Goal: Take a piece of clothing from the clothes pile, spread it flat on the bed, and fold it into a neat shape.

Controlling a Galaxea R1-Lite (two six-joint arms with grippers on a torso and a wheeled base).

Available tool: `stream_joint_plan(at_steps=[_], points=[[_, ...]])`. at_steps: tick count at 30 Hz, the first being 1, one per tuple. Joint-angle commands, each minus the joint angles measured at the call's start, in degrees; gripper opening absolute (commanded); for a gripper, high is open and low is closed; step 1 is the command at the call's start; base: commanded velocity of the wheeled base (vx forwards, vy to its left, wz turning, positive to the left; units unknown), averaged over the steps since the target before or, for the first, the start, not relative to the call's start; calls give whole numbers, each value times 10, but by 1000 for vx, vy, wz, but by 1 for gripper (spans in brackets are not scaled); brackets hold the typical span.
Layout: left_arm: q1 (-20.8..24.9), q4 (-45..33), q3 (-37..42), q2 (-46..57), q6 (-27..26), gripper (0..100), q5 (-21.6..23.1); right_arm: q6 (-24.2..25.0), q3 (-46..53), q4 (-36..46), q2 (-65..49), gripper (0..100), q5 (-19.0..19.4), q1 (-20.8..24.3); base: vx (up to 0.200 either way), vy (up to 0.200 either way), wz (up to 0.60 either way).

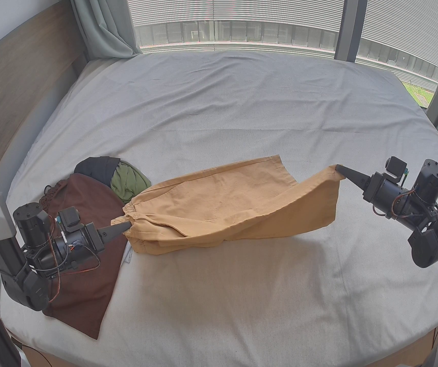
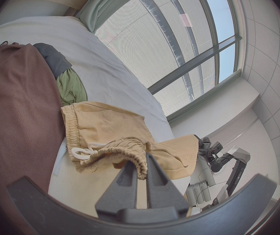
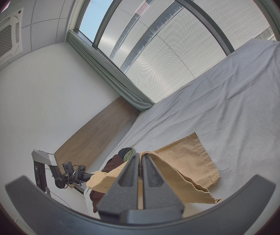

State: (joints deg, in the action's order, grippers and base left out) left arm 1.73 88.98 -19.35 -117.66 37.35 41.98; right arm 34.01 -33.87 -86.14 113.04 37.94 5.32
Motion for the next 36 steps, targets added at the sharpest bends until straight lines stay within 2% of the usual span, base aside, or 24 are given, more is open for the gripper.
stream_joint_plan(at_steps=[1,7,20,27,36], points=[[-1,1,-11,-1,11,0,-8,2,-55,31,31,0,0,0,0,0,0],[0,1,-21,-4,30,0,-23,3,-118,75,44,0,0,5,0,0,0],[4,1,-43,-11,64,0,-29,4,-249,187,92,0,-1,1,0,0,0],[6,1,-61,-34,70,0,-51,3,-308,198,140,0,-4,1,0,0,0],[5,1,-72,-61,70,0,-53,3,-358,198,189,0,-5,4,0,0,0]])
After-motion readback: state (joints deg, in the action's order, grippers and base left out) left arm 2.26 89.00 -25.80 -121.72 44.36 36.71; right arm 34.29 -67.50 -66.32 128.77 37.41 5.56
